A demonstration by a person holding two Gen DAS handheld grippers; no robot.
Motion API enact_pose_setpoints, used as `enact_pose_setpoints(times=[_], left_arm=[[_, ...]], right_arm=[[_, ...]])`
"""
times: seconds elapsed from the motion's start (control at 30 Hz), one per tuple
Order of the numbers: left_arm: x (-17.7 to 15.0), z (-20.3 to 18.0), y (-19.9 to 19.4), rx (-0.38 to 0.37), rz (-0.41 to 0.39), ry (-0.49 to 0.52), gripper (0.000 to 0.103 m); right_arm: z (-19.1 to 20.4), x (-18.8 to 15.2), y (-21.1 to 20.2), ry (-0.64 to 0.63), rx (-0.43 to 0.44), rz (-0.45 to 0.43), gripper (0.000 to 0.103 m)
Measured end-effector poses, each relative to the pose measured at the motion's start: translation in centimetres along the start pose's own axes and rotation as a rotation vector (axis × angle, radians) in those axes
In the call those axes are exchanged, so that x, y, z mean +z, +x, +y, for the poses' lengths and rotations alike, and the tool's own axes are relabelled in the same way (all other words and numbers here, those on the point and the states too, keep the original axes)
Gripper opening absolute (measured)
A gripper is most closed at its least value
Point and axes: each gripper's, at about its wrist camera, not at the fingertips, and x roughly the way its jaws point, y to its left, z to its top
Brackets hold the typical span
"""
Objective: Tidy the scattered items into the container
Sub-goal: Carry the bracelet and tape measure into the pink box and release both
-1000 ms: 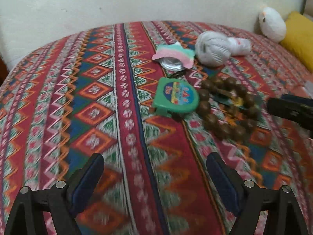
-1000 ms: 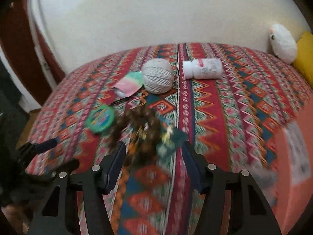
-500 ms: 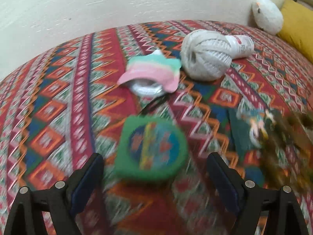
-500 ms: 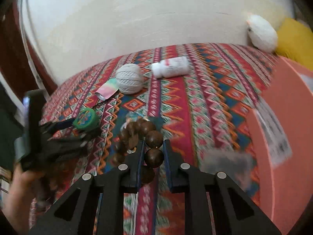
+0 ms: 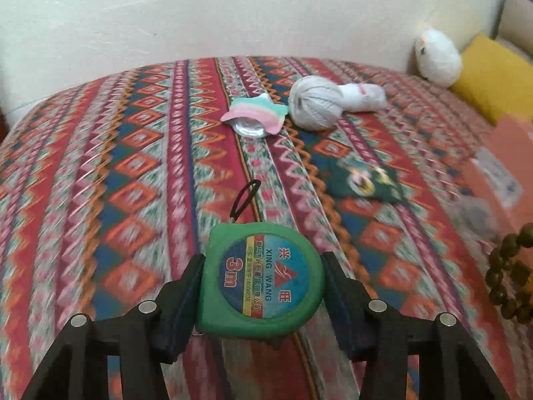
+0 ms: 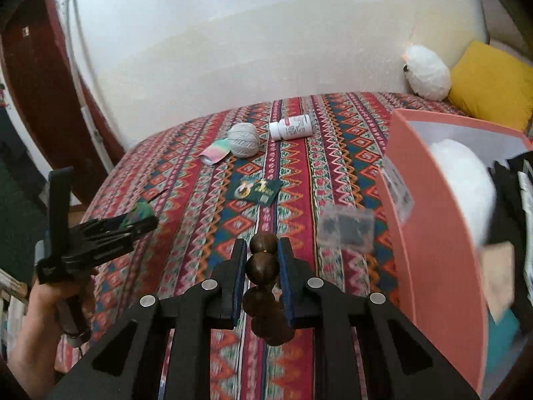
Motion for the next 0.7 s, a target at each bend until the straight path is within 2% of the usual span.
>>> enact_pose_setpoints(times=[0.4, 0.57, 0.7], left_arm=[[-5.7, -7.4, -15.1, -0.120, -0.097, 0.061, 0.057], [-4.3, -13.2, -18.1, -0.195, -0.144, 0.160, 0.057], [-2.1, -19.1, -19.1, -0.264, -0.168, 0.245, 0.057]], right_arm=[[2.2, -6.2, -12.8, -0.052, 0.009, -0.100, 0.020], [1.2, -7.6, -18.4, -0.054, -0.026, -0.174, 0.020], [-1.3, -7.3, -22.5, -0.032, -0.078, -0.240, 0.020]])
